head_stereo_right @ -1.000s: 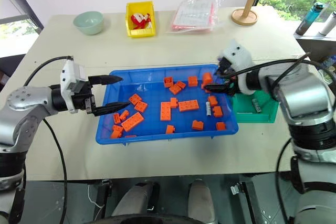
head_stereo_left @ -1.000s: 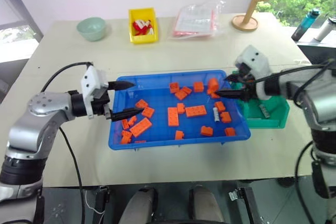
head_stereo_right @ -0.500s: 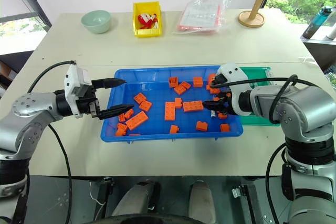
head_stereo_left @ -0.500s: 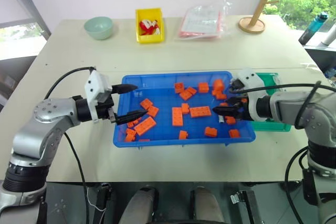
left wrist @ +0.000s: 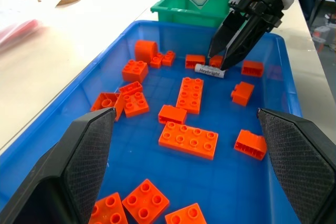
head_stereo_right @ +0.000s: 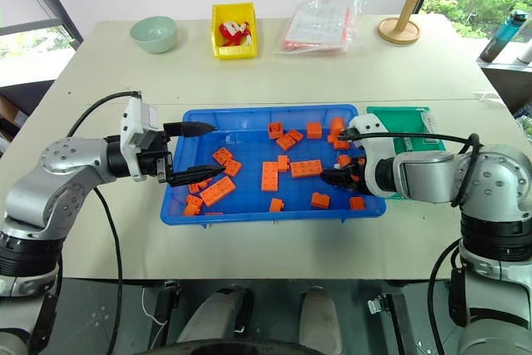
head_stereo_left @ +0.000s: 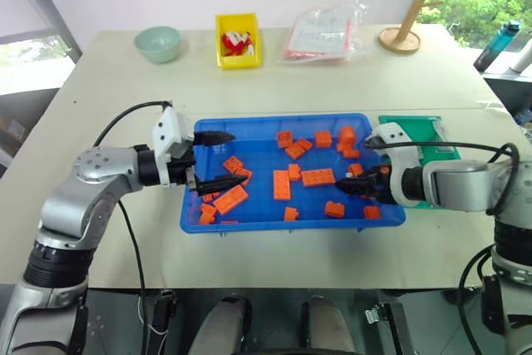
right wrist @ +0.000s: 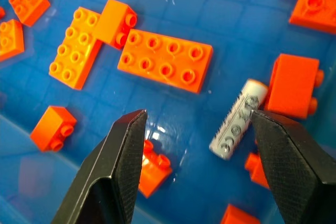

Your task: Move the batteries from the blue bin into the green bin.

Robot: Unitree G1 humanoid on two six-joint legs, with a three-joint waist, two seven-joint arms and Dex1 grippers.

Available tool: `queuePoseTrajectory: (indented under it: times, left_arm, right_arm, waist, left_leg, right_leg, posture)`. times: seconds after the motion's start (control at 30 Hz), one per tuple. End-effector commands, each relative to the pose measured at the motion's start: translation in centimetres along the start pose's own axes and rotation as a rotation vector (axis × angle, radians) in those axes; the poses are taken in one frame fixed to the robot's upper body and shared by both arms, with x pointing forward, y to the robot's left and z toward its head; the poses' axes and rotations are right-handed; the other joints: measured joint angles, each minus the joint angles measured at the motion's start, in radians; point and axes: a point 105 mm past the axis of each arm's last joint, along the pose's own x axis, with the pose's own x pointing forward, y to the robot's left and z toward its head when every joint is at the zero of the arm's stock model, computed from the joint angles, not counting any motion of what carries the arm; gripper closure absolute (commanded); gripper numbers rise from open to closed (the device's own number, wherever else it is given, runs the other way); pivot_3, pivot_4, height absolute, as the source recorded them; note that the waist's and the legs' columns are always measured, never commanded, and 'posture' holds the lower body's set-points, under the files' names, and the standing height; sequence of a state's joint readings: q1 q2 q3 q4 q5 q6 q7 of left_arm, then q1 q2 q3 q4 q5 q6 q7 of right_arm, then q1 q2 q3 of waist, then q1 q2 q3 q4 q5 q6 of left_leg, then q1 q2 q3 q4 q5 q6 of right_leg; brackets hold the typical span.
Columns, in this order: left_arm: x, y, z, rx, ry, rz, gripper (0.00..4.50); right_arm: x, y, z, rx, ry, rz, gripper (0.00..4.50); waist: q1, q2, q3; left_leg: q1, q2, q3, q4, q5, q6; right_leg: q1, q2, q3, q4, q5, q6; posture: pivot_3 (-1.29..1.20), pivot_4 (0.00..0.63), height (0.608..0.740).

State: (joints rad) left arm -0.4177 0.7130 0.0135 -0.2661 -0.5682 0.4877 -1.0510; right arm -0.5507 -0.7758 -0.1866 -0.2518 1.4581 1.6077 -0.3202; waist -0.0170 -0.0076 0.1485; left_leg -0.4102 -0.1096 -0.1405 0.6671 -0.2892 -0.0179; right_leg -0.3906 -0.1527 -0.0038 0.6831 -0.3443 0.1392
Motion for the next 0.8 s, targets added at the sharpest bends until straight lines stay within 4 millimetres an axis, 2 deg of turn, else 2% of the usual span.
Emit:
queuePoseTrajectory:
  times: [0.03,0.47,0.63,0.67,0.73,0.8]
  left_arm:
    - [0.1,-0.2,0.5,0.035,-0.007,-0.020,0.00]
    - [-0.7,-0.1,1.1,0.039,-0.004,0.009,0.00]
    - [-0.9,0.0,1.1,0.036,-0.001,0.023,0.00]
    - [-0.9,0.1,1.1,0.035,-0.001,0.026,0.00]
    - [-0.9,0.1,1.1,0.034,-0.002,0.029,0.00]
    - [-0.9,0.1,1.1,0.034,-0.004,0.031,0.00]
  right_arm:
    - [-0.4,-0.7,-0.4,0.012,0.015,-0.079,1.30]
    - [2.7,0.9,0.0,0.074,0.079,-0.125,1.30]
    - [3.5,0.7,-0.4,0.060,0.100,-0.132,1.30]
    - [3.7,0.6,-0.6,0.050,0.106,-0.141,1.82]
    - [3.9,0.3,-0.8,0.028,0.108,-0.153,2.57]
    - [4.0,0.1,-0.9,0.005,0.103,-0.161,3.60]
  waist:
    - [0.002,0.000,0.000]
    - [-0.005,0.000,0.000]
    - [-0.006,0.000,0.000]
    - [-0.006,0.000,0.000]
    - [-0.006,0.000,0.000]
    - [-0.003,-0.001,0.000]
  left_leg:
    - [0.000,0.000,0.000,0.000,0.000,0.000]
    - [0.000,0.001,0.000,0.000,0.000,0.000]
    - [0.000,0.001,0.000,0.000,0.000,0.000]
    - [0.000,0.001,-0.001,0.000,0.000,0.000]
    - [0.000,0.001,0.000,0.000,0.000,0.000]
    - [0.001,0.001,-0.001,0.000,0.000,0.000]
  right_leg:
    - [0.000,0.000,0.000,0.000,0.000,0.000]
    - [0.001,0.001,-0.001,-0.001,0.000,0.000]
    - [0.001,0.001,-0.001,-0.001,0.000,0.000]
    - [0.001,0.001,-0.001,-0.001,0.000,0.000]
    - [0.001,0.001,-0.001,-0.001,0.000,0.000]
    - [0.001,0.001,0.000,-0.001,0.000,0.000]
  posture:
    - [0.00,0.150,0.719]
    - [0.00,0.150,0.719]
    - [0.00,0.150,0.719]
    - [0.00,0.150,0.719]
    - [0.00,0.150,0.719]
    - [0.00,0.150,0.719]
